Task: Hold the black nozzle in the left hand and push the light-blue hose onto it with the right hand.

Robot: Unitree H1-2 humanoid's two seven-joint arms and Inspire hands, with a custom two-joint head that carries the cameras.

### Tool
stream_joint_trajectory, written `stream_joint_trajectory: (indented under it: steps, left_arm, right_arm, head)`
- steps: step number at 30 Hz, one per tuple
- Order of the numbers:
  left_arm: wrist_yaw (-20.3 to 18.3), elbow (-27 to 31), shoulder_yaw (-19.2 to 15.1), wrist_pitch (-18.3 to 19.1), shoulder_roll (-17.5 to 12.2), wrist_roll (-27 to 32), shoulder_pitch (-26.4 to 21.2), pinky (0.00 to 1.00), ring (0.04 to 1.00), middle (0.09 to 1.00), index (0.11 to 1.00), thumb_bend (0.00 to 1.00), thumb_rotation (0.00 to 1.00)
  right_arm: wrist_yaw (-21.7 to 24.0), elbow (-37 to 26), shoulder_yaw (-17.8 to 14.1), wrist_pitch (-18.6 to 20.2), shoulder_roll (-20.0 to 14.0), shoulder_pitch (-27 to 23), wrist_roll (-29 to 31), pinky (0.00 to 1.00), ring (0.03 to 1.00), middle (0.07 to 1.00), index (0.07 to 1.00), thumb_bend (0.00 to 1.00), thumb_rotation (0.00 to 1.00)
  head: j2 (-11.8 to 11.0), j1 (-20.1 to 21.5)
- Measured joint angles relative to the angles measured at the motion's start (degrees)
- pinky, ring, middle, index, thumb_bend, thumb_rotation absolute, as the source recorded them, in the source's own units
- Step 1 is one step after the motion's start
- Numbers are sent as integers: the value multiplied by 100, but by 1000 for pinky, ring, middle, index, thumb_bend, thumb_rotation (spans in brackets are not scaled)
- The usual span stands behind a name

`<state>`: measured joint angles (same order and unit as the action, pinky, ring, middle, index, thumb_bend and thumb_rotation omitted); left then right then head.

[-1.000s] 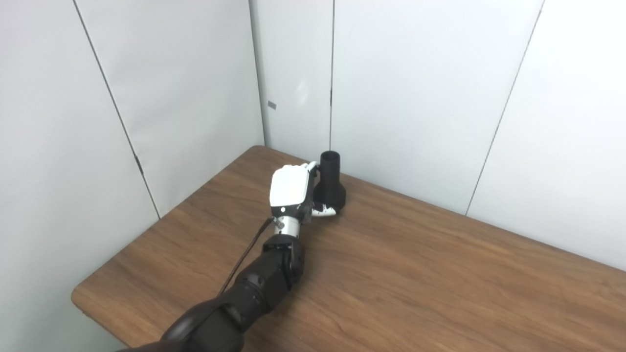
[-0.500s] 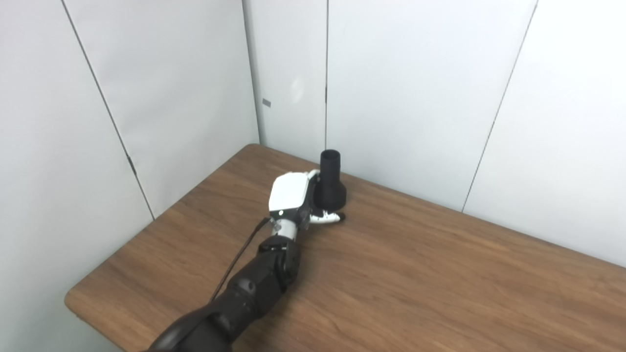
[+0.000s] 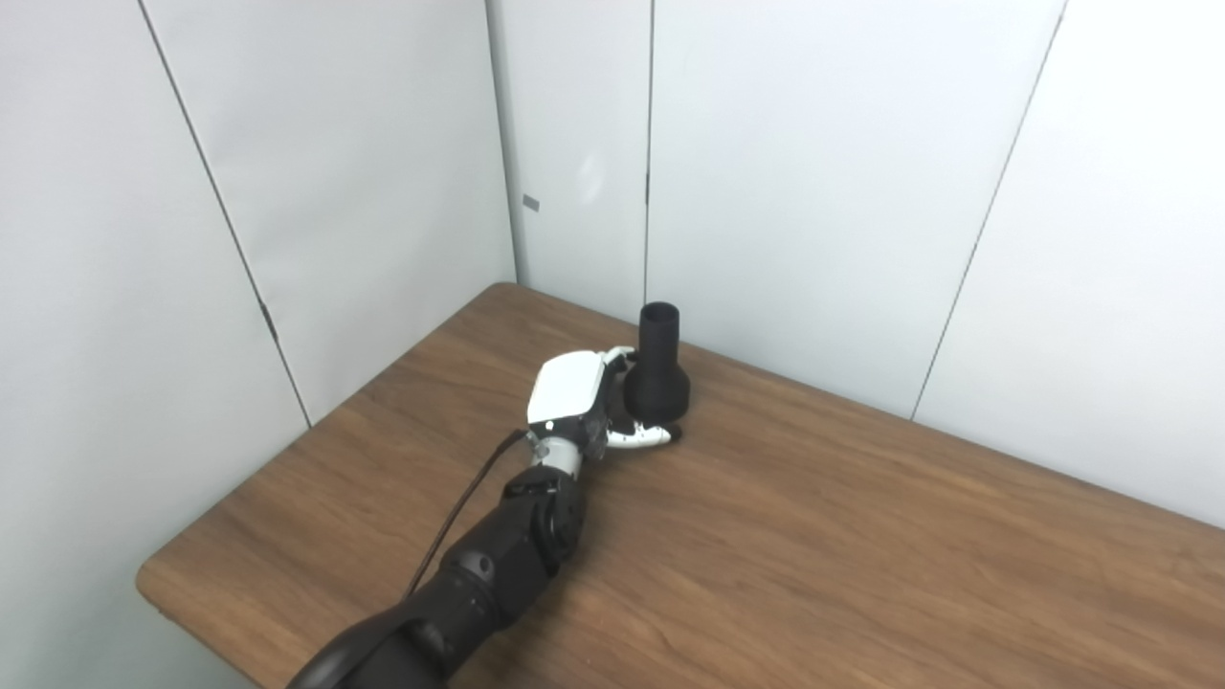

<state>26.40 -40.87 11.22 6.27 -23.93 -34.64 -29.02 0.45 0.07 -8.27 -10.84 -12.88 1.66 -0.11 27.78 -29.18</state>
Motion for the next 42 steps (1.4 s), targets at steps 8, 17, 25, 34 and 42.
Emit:
stream_joint_trajectory:
  steps: [8,17,25,34,42]
  left_arm:
    - [-28,-388,179,-8,-22,-8,-229,898,808,821,839,1000,362]
    - [21,-646,347,-111,-100,-12,-365,824,788,811,828,1000,308]
    - [76,-740,491,-244,-133,-60,-411,813,774,806,853,1000,340]
    - [190,-789,579,-291,-164,-158,-441,811,733,786,785,1000,308]
    - [174,-632,633,-360,-181,-172,-380,838,755,795,788,1000,333]
  right_arm:
    - [1,-40,-2,123,7,32,-1,486,608,645,614,640,710]
    - [2,-125,12,140,13,107,-7,472,601,642,611,631,705]
    - [2,-146,12,148,14,126,-63,476,603,642,613,622,712]
    - [2,-149,12,168,13,132,-63,479,606,646,618,627,709]
    - [6,-150,9,168,12,138,-56,488,610,648,619,616,700]
  head:
    - [17,27]
    - [44,71]
    - [70,88]
    - [70,97]
    - [79,115]
